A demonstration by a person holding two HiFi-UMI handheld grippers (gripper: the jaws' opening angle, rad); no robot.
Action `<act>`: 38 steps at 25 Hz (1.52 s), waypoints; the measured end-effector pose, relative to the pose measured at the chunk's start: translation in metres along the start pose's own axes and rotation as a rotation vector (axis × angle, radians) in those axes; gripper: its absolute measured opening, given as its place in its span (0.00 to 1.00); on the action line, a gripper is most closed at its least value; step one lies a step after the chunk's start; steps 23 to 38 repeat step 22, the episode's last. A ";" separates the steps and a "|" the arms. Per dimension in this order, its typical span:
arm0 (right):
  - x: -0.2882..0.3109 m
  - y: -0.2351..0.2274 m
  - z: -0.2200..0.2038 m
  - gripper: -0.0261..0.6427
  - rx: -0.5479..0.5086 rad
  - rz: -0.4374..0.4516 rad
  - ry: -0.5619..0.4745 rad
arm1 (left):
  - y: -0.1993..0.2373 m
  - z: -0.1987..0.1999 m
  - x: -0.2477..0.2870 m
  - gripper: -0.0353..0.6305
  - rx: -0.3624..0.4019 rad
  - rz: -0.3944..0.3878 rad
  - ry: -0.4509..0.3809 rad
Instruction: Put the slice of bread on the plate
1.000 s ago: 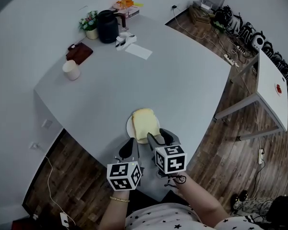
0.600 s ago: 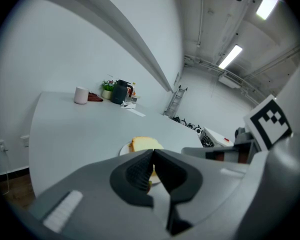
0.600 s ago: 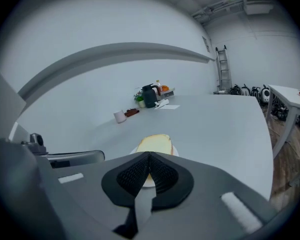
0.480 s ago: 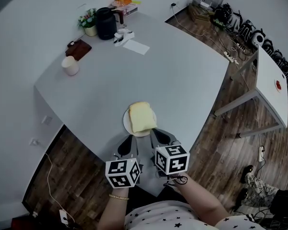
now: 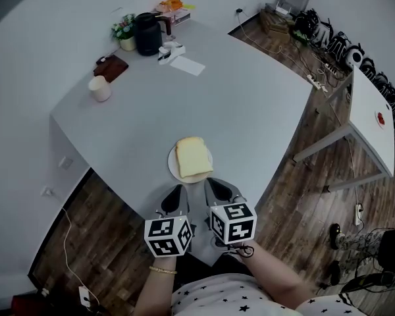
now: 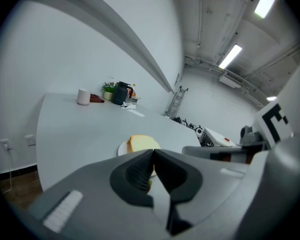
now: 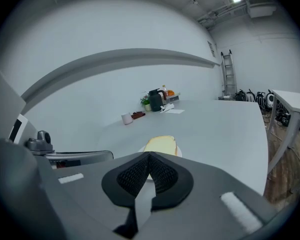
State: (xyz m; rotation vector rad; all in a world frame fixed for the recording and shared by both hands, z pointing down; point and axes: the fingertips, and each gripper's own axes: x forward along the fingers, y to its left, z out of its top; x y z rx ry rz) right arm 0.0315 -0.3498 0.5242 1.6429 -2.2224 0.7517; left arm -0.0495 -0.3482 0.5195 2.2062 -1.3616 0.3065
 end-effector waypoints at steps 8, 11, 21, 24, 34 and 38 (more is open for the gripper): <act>-0.007 0.010 0.002 0.04 -0.015 0.015 -0.009 | 0.001 0.004 -0.009 0.07 0.002 0.023 -0.019; -0.010 0.011 0.003 0.04 -0.022 0.016 -0.014 | 0.000 0.006 -0.012 0.07 0.000 0.025 -0.024; -0.017 0.013 0.005 0.04 -0.039 0.011 -0.023 | -0.008 0.005 -0.016 0.07 0.007 0.017 -0.030; -0.017 0.013 0.005 0.04 -0.039 0.010 -0.023 | -0.008 0.004 -0.016 0.07 0.008 0.017 -0.028; -0.017 0.013 0.005 0.04 -0.039 0.010 -0.023 | -0.008 0.004 -0.016 0.07 0.008 0.017 -0.028; -0.017 0.013 0.005 0.04 -0.039 0.010 -0.023 | -0.008 0.004 -0.016 0.07 0.008 0.017 -0.028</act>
